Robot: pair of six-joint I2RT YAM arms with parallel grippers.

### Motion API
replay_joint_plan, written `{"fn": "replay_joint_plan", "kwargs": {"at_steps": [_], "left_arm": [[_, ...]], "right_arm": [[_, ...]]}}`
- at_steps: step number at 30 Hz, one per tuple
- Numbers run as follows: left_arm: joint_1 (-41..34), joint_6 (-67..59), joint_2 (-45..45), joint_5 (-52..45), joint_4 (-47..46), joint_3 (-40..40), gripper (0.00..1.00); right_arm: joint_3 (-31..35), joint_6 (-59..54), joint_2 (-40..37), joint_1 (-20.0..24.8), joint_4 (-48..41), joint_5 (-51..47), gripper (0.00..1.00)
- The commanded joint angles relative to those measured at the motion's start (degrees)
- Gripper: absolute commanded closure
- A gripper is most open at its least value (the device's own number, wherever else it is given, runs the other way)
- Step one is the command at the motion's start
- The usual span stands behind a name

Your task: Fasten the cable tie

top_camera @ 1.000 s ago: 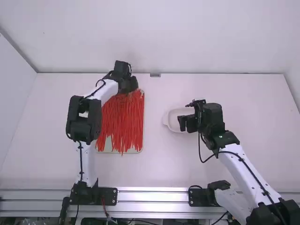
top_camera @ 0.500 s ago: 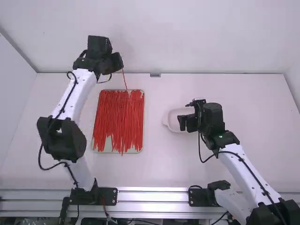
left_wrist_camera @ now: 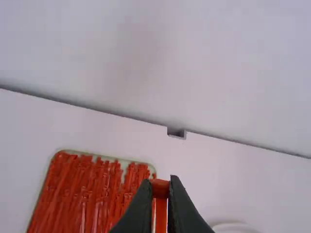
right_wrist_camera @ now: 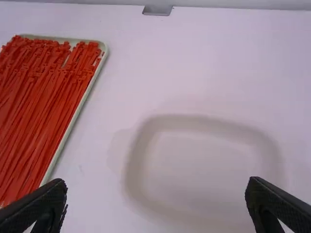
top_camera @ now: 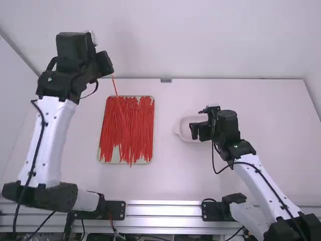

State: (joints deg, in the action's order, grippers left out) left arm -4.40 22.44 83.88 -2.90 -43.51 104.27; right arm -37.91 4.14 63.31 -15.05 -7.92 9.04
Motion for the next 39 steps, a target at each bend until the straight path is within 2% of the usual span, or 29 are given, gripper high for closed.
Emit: {"fn": "replay_joint_plan", "kwargs": {"at_steps": [1,9,18,22,27,31,37,39], "left_arm": [[-1.25,-1.05,-6.1,2.23,0.07,-3.56,0.98],[-3.5,-0.76,-20.52,4.0,6.69,-20.35,0.99],[-3.63,0.76,-35.56,-0.35,19.41,-44.52,0.98],[-3.34,3.8,-39.63,-0.79,23.85,-52.33,0.99],[-3.93,4.48,-42.66,-6.6,30.71,-59.69,0.99],[-3.72,8.28,-42.71,-7.82,35.85,-63.52,0.99],[-5.92,9.75,-39.47,-12.33,44.13,-66.99,0.99],[-7.17,9.75,-37.42,-13.29,46.23,-67.21,0.99]], "right_arm": [[-2.25,0.33,0.33,-1.03,0.39,0.31,0.02],[-2.25,0.39,0.33,-3.39,1.49,1.22,0.02],[-2.25,-2.05,0.33,-4.46,2.05,15.98,0.02],[-2.25,-1.03,0.35,-4.5,2.99,19.58,0.02],[-2.23,-0.9,0.35,-4.59,5.29,27.8,0.02],[-2.16,3.61,0.35,-6.69,9.09,34.82,0.02],[-2.19,3.63,0.35,-12.31,14.16,33.7,0.02],[-2.19,7.1,0.35,-14.51,16.72,31.43,0.02]]}}
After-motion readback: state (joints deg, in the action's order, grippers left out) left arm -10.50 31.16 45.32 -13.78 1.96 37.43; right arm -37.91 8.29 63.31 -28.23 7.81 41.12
